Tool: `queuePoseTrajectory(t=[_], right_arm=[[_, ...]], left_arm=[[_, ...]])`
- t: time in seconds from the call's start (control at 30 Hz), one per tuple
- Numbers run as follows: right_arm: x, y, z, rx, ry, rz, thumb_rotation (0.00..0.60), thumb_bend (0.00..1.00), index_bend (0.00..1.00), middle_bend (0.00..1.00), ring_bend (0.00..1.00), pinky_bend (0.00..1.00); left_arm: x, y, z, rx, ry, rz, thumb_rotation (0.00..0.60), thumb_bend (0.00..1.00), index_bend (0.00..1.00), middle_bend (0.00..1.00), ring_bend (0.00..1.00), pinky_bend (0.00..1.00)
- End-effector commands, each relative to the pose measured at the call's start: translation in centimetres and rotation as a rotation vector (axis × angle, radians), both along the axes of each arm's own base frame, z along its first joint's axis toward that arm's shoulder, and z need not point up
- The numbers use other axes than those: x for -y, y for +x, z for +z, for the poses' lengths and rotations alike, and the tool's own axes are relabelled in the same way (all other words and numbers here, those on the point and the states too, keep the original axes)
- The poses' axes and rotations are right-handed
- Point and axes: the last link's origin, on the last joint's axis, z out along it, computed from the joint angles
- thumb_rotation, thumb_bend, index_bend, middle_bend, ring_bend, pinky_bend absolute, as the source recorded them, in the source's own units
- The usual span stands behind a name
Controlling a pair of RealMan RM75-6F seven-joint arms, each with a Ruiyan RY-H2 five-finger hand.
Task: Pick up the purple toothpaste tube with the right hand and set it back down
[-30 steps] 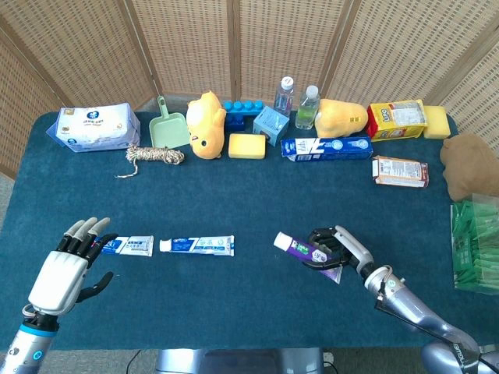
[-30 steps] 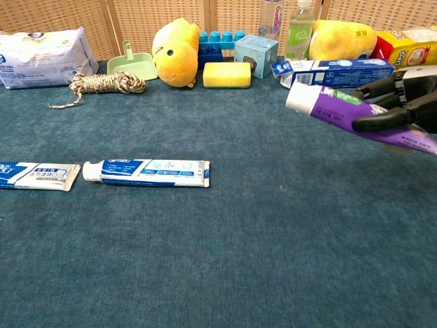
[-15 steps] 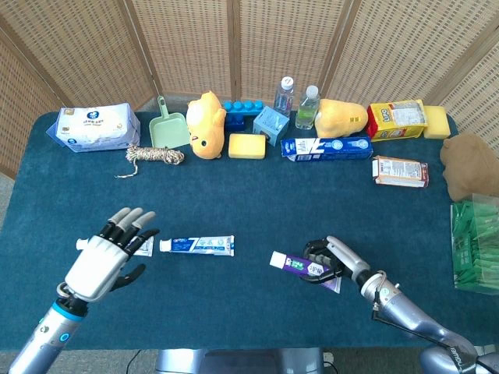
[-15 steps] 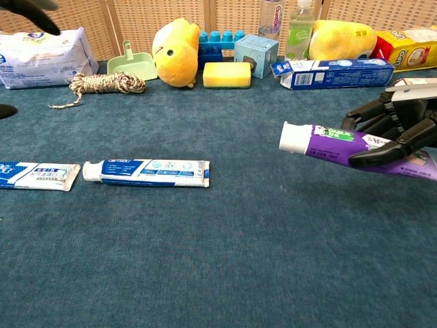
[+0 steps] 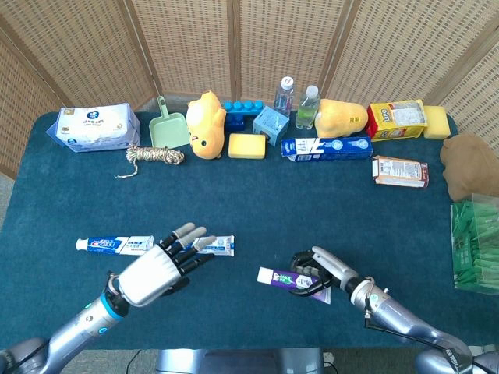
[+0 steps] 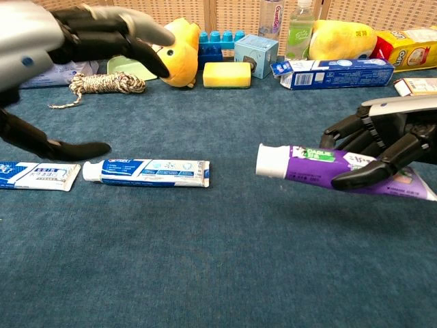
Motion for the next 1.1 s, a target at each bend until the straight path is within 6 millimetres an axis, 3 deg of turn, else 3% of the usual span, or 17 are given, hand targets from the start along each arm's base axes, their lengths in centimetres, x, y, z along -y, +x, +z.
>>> queuePoseTrajectory(t=[0.03,0.63,1.1], right_arm=[[-0.1,0.4,-0.3,0.003,0.016,0.007,0.6,0.32,0.87,0.74,0.68,0.77],[-0.5,2.1,-1.3,0.055,0.1,0.02,0.6,0.32,0.87,0.74,0.68,0.77],[0.3,3.1,-2.7,0.039,0.132,0.064,0.6,0.32,0.87,0.74,0.69,0.77]], left_arm=[[0.2,0.2,-1.0,0.002,-0.028,-0.036,0.6,0.24,0.21,0.1,0.05,0.1],[0.6,0.5,-3.5,0.028,-0.067,-0.097,0.6,0.24,0.24,0.1,0.04,0.1],[0.6,1.0,-3.4,-0.001,-0.063,-0.091,0.6,0.24,0.28,0.1,0.04,0.1]])
